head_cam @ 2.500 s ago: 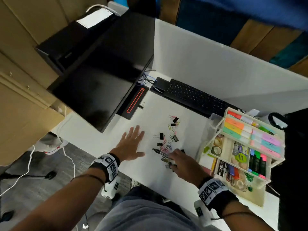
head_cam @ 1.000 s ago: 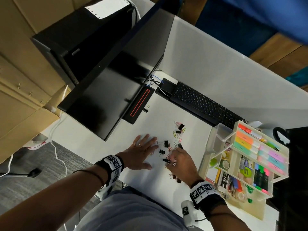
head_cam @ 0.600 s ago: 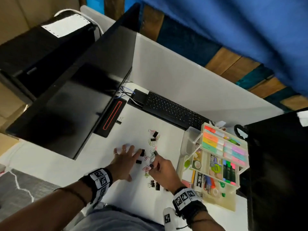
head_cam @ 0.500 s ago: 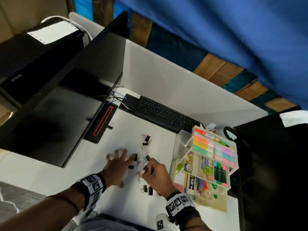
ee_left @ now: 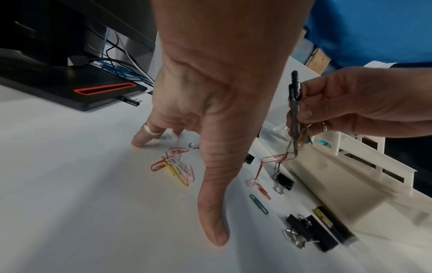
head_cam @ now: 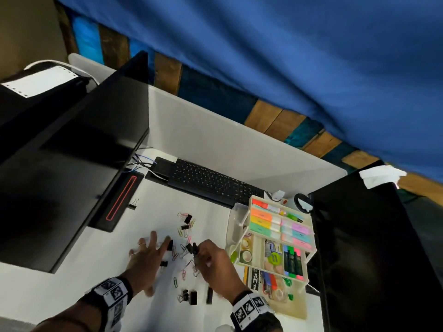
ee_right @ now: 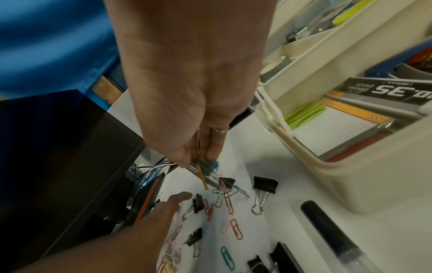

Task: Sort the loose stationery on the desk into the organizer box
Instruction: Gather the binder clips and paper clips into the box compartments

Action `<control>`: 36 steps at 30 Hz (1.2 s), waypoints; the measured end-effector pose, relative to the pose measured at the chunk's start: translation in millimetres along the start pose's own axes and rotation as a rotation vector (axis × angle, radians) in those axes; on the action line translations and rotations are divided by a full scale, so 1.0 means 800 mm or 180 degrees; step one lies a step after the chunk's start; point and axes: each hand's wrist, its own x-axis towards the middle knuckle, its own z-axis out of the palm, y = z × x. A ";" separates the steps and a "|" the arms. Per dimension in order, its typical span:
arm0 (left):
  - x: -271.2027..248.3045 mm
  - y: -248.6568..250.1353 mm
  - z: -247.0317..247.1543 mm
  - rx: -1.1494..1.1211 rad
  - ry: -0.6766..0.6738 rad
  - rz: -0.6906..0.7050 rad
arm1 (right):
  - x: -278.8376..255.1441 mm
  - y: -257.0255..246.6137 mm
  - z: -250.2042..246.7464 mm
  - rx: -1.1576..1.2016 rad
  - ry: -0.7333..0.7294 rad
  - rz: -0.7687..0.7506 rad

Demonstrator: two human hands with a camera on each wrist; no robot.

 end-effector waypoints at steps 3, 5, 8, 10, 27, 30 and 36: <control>-0.004 0.005 -0.012 0.0058 -0.0068 0.0005 | 0.006 -0.006 -0.001 0.0117 0.0091 0.0059; -0.005 0.010 -0.017 -0.0212 -0.0011 0.0019 | 0.012 -0.009 -0.001 0.0258 0.0186 0.0105; 0.003 0.016 -0.010 -0.1107 0.0654 0.0556 | 0.022 -0.015 -0.002 0.0692 0.0254 0.0223; 0.004 0.022 -0.014 -0.1970 0.0721 0.1018 | 0.025 -0.020 -0.003 0.1115 0.0246 0.0445; -0.009 0.011 -0.036 -0.2523 0.0545 0.0797 | 0.016 0.008 0.008 0.3160 -0.0137 0.1602; -0.014 0.017 -0.037 -0.2742 0.0601 0.0703 | 0.015 0.006 0.003 0.3435 -0.0195 0.1714; -0.017 0.033 -0.053 -0.3318 0.0845 0.0602 | 0.020 0.018 -0.009 0.3661 -0.0342 0.1819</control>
